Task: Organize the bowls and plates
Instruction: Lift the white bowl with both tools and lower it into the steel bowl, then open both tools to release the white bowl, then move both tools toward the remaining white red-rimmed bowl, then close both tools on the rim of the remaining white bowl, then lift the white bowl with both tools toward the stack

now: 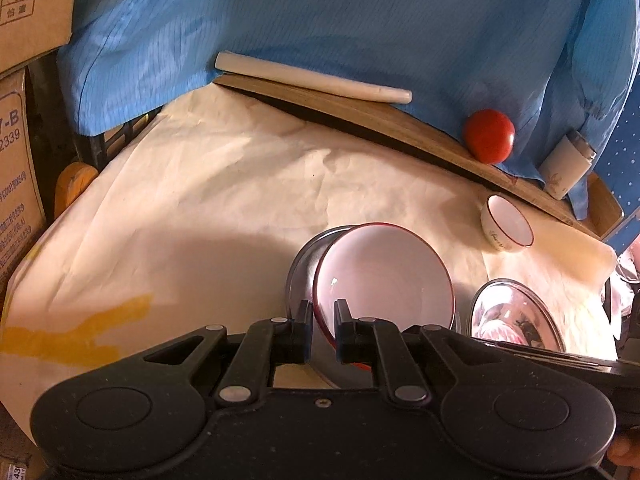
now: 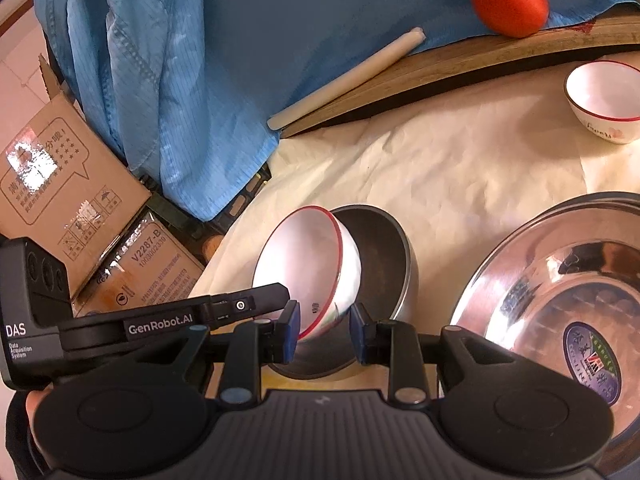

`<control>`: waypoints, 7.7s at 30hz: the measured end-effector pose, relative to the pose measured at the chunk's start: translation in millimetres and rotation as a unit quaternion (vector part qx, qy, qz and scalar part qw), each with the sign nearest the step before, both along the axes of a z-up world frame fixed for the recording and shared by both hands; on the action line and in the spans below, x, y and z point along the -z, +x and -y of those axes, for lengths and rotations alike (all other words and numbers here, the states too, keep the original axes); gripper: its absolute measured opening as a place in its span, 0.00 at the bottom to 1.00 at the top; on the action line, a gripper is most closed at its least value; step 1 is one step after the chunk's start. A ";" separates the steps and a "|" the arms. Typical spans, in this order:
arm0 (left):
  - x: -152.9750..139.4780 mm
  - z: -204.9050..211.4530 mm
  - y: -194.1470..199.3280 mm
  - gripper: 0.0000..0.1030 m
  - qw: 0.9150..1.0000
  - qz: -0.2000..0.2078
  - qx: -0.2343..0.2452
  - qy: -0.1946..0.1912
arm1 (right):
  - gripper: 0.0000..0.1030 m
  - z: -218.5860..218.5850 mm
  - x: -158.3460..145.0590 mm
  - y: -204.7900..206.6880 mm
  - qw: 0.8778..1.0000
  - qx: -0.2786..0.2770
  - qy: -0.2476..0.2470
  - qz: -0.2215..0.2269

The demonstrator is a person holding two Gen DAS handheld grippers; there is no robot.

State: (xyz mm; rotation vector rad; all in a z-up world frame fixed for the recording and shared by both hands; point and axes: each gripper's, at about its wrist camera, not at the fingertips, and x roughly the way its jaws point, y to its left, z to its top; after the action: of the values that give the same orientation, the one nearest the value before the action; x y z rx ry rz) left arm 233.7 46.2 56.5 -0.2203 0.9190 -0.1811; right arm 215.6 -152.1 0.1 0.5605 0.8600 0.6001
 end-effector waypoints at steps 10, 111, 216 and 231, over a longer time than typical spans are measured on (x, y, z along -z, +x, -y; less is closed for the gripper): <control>1.8 3.9 3.2 0.12 1.000 -0.008 0.005 0.011 | 0.33 -1.4 -3.0 4.2 1.000 -0.009 -0.017 -0.004; 38.6 209.5 144.7 0.99 0.999 -0.017 0.016 -0.044 | 0.92 208.6 40.1 61.1 0.969 0.199 -0.112 0.091; -21.9 135.7 59.9 0.12 0.990 0.056 0.006 -0.126 | 0.19 148.6 -7.0 11.0 0.972 0.177 -0.020 0.150; -44.0 56.5 3.7 0.12 0.992 0.067 -0.019 -0.105 | 0.19 69.2 -26.6 -23.5 0.978 0.119 -0.033 0.169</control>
State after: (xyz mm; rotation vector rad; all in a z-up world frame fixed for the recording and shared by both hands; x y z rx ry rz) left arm 237.4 -10.3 100.5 -0.4153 0.7607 -0.2550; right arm 192.1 -221.3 26.6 0.4758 0.4812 0.4301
